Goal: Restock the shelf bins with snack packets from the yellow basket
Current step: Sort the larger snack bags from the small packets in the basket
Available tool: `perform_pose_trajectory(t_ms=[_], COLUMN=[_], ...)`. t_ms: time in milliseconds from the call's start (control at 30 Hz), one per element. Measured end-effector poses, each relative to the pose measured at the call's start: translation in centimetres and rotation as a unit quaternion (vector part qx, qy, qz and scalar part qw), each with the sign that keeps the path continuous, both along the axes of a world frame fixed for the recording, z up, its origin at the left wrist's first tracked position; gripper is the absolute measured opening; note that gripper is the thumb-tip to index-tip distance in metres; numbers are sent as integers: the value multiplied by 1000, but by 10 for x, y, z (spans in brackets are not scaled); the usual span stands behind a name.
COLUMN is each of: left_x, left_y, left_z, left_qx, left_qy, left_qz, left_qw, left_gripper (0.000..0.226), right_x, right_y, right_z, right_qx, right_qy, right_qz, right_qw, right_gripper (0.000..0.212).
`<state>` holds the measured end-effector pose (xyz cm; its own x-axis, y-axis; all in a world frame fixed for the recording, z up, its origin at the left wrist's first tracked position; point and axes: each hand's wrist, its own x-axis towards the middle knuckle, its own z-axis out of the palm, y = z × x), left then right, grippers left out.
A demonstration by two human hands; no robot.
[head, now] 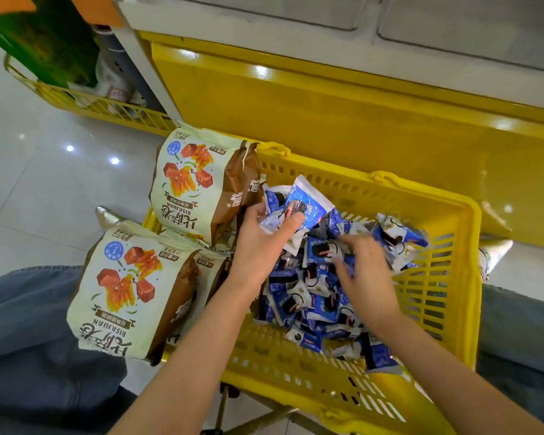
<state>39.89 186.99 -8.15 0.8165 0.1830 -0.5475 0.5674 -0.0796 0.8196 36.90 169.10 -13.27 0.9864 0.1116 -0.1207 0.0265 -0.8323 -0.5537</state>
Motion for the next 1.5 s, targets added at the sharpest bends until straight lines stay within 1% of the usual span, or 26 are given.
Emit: perform_pose_trajectory(t_ms=[33, 67, 133, 167, 233, 300, 333, 433, 500, 567, 700, 800, 867, 1000, 1067, 1200, 1267, 1400, 1467, 1500], left_x=[-2, -3, -5, -6, -7, -7, -7, -5, -1, 3, 10, 11, 12, 16, 21, 34, 40, 43, 41, 40], left_y=[0, 0, 1, 2, 4, 6, 6, 6, 6, 4, -2, -6, -7, -9, -11, -23, -31, -42, -42, -41], left_z=[-1, -2, -4, -5, -6, -7, -7, -9, -11, -12, -15, -19, -22, -28, -32, -43, -47, -61, -70, -75], left_qx=[-1, -7, -27, -32, -33, -34, -35, -34, -32, -30, -26, -36, -35, -19, -14, -14, -8, 57, 78, 82], left_qy=[2, 3, 3, 2, 1, 3, 5, 8, 13, 16, 20, 21, 24, 11, 11, 22, 15, 8, 28, 36], left_qz=[2, 9, 28, 34, 37, 32, 29, 27, 25, 23, 17, 12, 5, 8, 15, 4, -13, -75, -112, -127], left_qw=[1000, 1000, 999, 999, 999, 999, 999, 999, 999, 999, 999, 999, 999, 1000, 1000, 1000, 1000, 996, 990, 988], left_gripper=[53, 50, 47, 46, 43, 42, 42, 41, 37, 34, 45, 44, 49, 53, 52, 49, 50, 53, 53, 51], right_x=[-7, -14, -22, -23, -18, -11, -8, -5, -2, 1, -1, -9, -11, -14, -18, -24, -20, 0, 12, 19], right_y=[9, 18, 37, 44, 54, 58, 58, 57, 55, 54, 53, 54, 53, 43, 36, 13, -2, -23, -27, -26], right_z=[-4, -11, -30, -40, -55, -68, -74, -83, -84, -83, -80, -80, -78, -61, -48, -20, -6, 11, 14, 14], right_qx=[35, 57, 59, 60, 60, 45, 24, -91, -152, -178, -216, -223, -210, -161, -127, -69, -63, -61, -76, -85], right_qy=[37, 93, 174, 199, 243, 281, 296, 285, 271, 261, 221, 223, 222, 196, 190, 178, 164, 97, 61, 63], right_qz=[34, 76, 150, 163, 147, 140, 153, 243, 286, 302, 334, 355, 348, 305, 260, 131, 66, -38, -67, -72], right_qw=[998, 991, 971, 964, 957, 948, 943, 923, 906, 899, 891, 880, 886, 918, 938, 973, 982, 993, 993, 992], right_gripper=[34, 36, 54, 64, 81, 91, 95, 107, 108, 100, 81, 82, 78, 74, 74, 70, 67, 63, 65, 68])
